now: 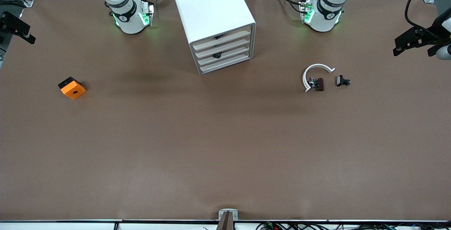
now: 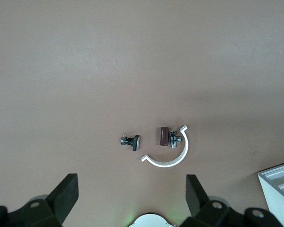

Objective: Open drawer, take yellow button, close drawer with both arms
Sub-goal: 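Reach the left gripper toward the white cabinet's drawer front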

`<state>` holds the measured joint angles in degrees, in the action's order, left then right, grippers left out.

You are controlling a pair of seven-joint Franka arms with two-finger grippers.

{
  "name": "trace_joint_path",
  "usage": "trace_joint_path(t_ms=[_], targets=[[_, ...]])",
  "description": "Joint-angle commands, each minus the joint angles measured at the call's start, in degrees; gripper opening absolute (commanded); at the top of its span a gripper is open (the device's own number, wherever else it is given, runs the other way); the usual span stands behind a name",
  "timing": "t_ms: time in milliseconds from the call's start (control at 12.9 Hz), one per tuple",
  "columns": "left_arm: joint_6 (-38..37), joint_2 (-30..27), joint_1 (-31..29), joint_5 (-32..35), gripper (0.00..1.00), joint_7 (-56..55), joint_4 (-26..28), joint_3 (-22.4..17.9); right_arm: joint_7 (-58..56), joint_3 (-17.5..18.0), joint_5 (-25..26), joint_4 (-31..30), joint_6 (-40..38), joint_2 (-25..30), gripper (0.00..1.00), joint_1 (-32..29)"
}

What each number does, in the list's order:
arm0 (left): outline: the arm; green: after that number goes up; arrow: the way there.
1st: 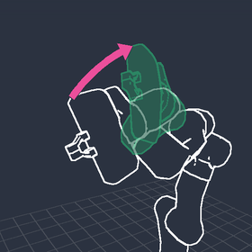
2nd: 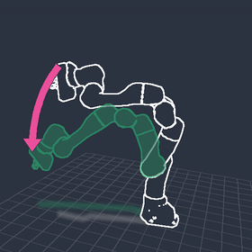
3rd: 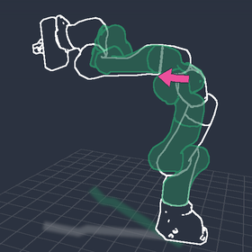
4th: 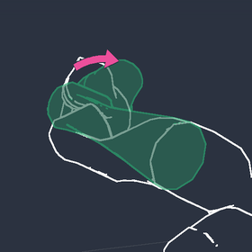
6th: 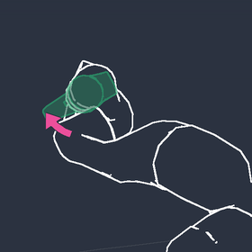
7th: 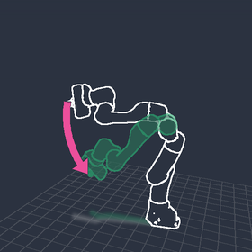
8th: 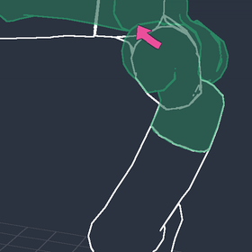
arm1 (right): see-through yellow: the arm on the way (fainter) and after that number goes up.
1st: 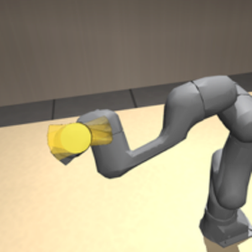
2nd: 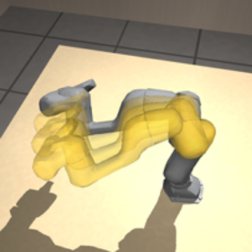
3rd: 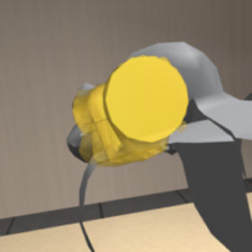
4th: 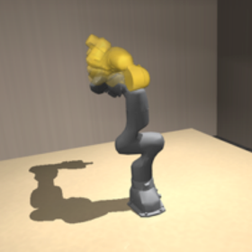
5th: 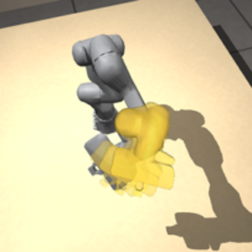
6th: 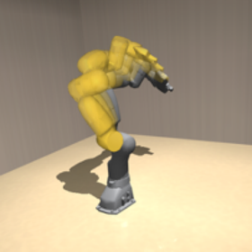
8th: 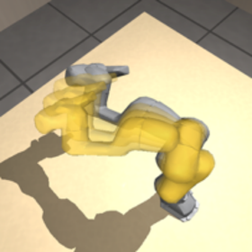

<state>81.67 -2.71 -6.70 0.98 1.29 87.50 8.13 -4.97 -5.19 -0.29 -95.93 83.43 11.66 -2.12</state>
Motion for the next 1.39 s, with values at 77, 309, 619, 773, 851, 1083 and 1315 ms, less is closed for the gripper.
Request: trace_joint_path(t_ms=[77,309,619,773,851,1083,1315], targets=[[-1.1,2.2,0.3,-2.5,1.0,0.3,-1.4,0.4,0.0,0.1,0.2,-1.0,0.6,1.2,1.0,-0.3],[-0.8,3.4,0.5,-2.8,1.0,-0.2,-1.4,0.5,0.0,0.4,0.2,-1.1,1.1,1.2,1.0,-0.3],[0.0,8.8,1.6,-3.3,1.0,-10.5,-3.6,4.3,0.1,0.5,0.2,-0.9,1.3,1.2,1.0,0.1],[0.3,11.3,3.2,-3.6,1.0,-14.9,-4.6,5.8,0.0,0.5,0.5,-0.7,1.8,1.2,1.0,1.6],[1.8,12.6,4.7,-3.6,1.0,-17.4,-5.1,6.4,0.1,0.4,0.5,-0.7,1.8,1.2,1.0,1.6],[5.8,16.3,10.4,-3.8,1.0,-25.6,-5.5,6.4,0.1,0.2,0.5,-1.1,2.4,1.1,1.0,1.2],[8.1,19.4,14.5,-6.8,1.0,-31.9,-5.5,6.4,0.8,0.5,0.5,-0.9,2.4,1.3,1.0,1.6]])
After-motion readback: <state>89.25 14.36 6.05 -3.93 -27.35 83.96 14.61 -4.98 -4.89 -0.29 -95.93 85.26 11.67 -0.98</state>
